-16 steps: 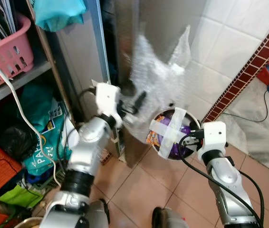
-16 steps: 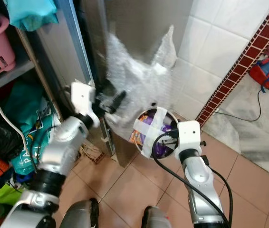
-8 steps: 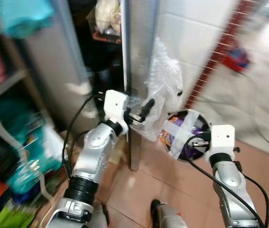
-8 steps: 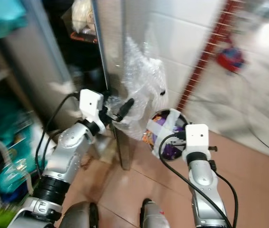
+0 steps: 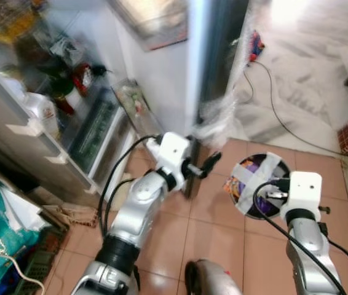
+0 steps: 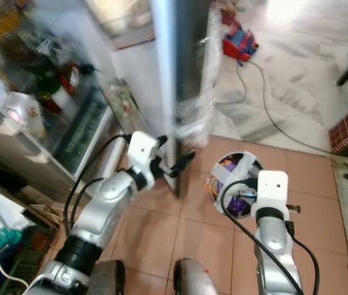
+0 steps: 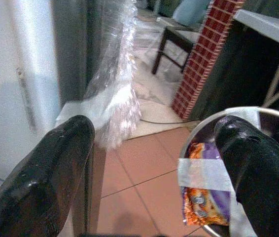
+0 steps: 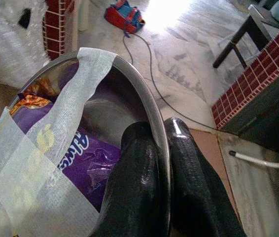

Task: Restocking fridge

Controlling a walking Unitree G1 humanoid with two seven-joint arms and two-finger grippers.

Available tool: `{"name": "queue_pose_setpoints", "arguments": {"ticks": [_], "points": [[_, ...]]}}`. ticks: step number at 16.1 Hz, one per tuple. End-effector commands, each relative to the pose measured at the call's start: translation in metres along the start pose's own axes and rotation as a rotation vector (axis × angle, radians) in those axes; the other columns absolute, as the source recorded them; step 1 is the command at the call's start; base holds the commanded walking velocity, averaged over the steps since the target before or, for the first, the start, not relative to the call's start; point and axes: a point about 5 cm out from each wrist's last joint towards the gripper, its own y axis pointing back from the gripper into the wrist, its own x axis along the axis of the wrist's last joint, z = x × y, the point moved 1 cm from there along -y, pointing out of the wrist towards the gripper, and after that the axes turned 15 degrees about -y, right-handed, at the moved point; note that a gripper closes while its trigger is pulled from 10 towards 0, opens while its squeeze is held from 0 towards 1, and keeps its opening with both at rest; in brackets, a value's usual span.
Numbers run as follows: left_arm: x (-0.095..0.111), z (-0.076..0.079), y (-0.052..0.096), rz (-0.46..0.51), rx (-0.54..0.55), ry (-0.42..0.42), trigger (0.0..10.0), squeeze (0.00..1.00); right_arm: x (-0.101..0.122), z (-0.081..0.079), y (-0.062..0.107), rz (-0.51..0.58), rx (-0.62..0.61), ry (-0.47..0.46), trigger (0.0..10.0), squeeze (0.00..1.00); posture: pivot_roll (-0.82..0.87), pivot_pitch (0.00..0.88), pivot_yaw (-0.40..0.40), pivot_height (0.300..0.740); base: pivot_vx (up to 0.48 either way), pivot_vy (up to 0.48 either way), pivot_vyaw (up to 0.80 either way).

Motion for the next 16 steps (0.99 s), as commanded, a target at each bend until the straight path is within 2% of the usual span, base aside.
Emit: {"name": "queue_pose_setpoints", "arguments": {"ticks": [1,8,10,16], "points": [[-0.003,0.000,0.001,-0.010,-0.010,-0.014,10.0,0.00,0.004,-0.004,0.002,0.016,0.010,-0.019,10.0,0.00,-0.04,0.150,0.024,0.740,0.000,0.000,0.00],[-0.005,-0.001,0.001,-0.025,-0.001,-0.027,10.0,0.00,0.005,-0.013,-0.001,0.020,0.044,-0.057,10.0,0.00,-0.04,0.143,0.023,0.740,0.266,0.000,0.00],[-0.009,-0.002,0.003,-0.042,0.005,-0.044,10.0,0.00,0.008,-0.020,-0.002,0.026,0.085,-0.075,10.0,0.00,-0.04,0.142,0.023,0.740,0.399,0.000,0.00],[-0.015,-0.002,0.008,-0.058,0.012,-0.052,10.0,0.00,0.010,-0.022,-0.006,0.034,0.104,-0.069,10.0,0.00,-0.03,0.132,0.016,0.740,0.425,0.000,0.00]]}}
